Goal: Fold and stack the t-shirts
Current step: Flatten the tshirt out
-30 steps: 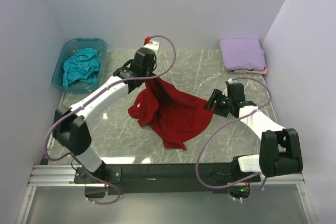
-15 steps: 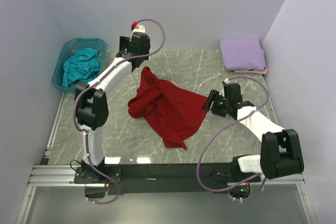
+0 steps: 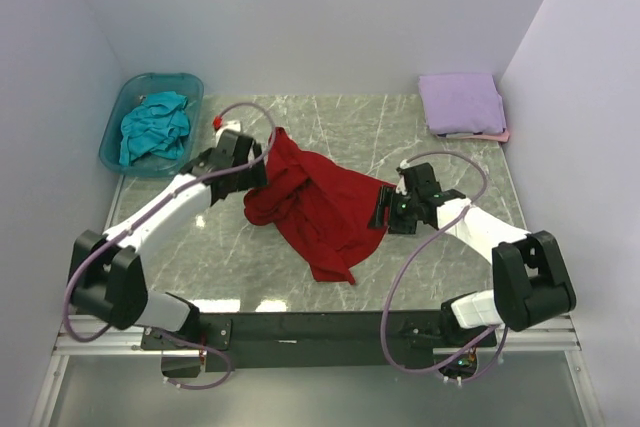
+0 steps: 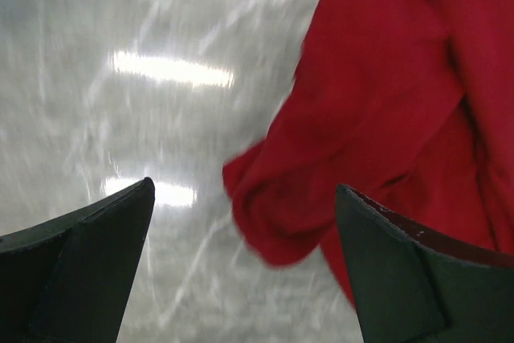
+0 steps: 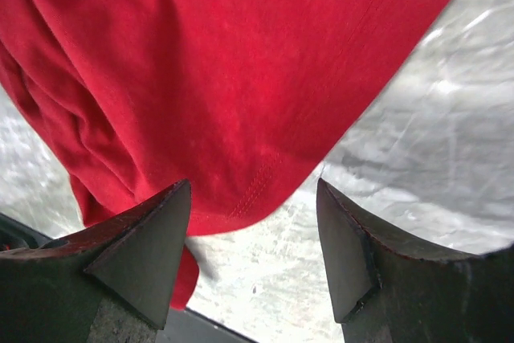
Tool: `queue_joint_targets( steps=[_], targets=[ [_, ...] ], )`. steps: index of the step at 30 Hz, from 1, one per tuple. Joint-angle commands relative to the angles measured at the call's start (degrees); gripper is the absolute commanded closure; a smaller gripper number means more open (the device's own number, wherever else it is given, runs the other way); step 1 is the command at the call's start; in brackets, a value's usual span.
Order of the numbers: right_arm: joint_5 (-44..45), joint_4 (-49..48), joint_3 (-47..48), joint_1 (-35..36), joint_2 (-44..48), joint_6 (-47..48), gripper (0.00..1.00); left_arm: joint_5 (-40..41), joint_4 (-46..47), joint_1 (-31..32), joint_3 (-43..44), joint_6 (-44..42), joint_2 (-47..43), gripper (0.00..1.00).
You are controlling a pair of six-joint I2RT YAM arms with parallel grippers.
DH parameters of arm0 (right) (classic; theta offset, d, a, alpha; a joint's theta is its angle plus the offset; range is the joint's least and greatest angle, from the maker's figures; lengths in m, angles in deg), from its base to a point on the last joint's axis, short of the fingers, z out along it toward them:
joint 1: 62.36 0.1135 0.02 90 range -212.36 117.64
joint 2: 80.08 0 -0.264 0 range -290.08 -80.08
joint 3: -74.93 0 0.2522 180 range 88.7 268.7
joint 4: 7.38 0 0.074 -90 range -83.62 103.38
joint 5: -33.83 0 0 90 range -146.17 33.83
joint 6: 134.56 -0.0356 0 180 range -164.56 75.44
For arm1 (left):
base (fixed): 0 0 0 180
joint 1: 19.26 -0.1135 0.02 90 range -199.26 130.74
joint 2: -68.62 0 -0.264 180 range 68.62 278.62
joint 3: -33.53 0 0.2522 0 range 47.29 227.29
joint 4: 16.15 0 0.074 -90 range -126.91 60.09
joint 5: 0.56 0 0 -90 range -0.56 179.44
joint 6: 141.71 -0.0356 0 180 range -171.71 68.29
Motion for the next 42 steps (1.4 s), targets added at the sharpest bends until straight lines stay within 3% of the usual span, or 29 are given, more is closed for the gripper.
queue_joint_targets(
  steps=[1, 4, 12, 16, 18, 19, 20, 21, 22, 23, 24, 25, 29, 33, 39, 40, 42],
  targets=[
    [-0.8, 2.2, 2.1, 1.5, -1.6, -0.4, 0.29, -2.8, 0.4, -0.1, -6.3, 8.7, -6.3, 0.01],
    [-1.5, 2.5, 3.3, 3.4, -4.2, -0.1, 0.29, -3.3, 3.6, -0.1, -12.4, 11.8, -8.2, 0.01],
    [0.9, 5.3, 9.3, 10.6, -10.4, 1.0, 0.29, -3.0, 8.9, 0.0, -14.1, 14.7, -3.5, 0.02],
    [2.8, 7.2, 12.3, 12.9, -13.1, 1.4, 0.29, -3.5, 11.3, 0.0, -14.2, 14.8, -1.8, 0.17],
    [3.0, 7.7, 13.0, 13.4, -14.1, 1.8, 0.39, -4.5, 11.7, 0.0, -13.8, 14.8, -1.0, 0.26],
    [3.1, 7.8, 13.3, 13.4, -14.4, 1.9, 0.48, -4.7, 11.8, 0.0, -13.5, 14.8, -0.4, 0.38],
    [3.8, 8.2, 13.5, 13.4, -14.4, 2.1, 0.59, -4.8, 11.9, 0.0, -13.5, 14.8, -0.2, 0.46],
    [4.9, 8.8, 13.7, 13.2, -14.4, 2.3, 0.80, -4.5, 11.3, 0.0, -13.4, 14.7, -0.2, 0.56],
    [5.9, 9.6, 13.8, 12.5, -13.7, 2.6, 0.88, -3.7, 10.8, -0.1, -12.9, 14.5, -0.4, 0.73],
    [7.7, 10.0, 13.9, 11.8, -13.2, 2.7, 0.99, -2.8, 10.3, -0.1, -12.7, 13.8, -0.8, 0.81],
    [8.7, 10.4, 14.0, 10.7, -12.6, 2.7, 1.00, -0.4, 9.2, -0.2, -12.3, 13.5, -1.8, 0.97],
    [9.5, 10.8, 13.9, 9.3, -11.1, 2.7, 1.00, 0.6, 8.5, -0.4, -12.1, 13.1, -2.6, 0.99],
    [11.7, 11.8, 15.1, -2.8, -6.6, 1.2, 1.00, 5.7, 4.9, -3.5, -9.0, 9.3, -6.1, 0.99],
    [15.1, 12.1, 20.2, -8.2, -5.9, 0.3, 1.00, 10.6, 5.0, -6.0, -4.3, 3.4, -8.3, 0.99],
    [7.4, 14.5, 29.3, -4.5, -10.0, 3.2, 0.97, 14.7, 13.0, -8.2, 6.8, -11.4, -1.2, 0.99],
    [7.2, 15.5, 29.7, -1.2, -10.9, 4.9, 0.93, 14.3, 14.0, -8.2, 10.0, -14.8, 0.4, 0.99],
    [6.1, 14.8, 28.8, 2.8, -11.2, 6.2, 0.74, 16.4, 18.7, -8.4, 13.6, -18.2, 5.5, 0.99]
  ],
)
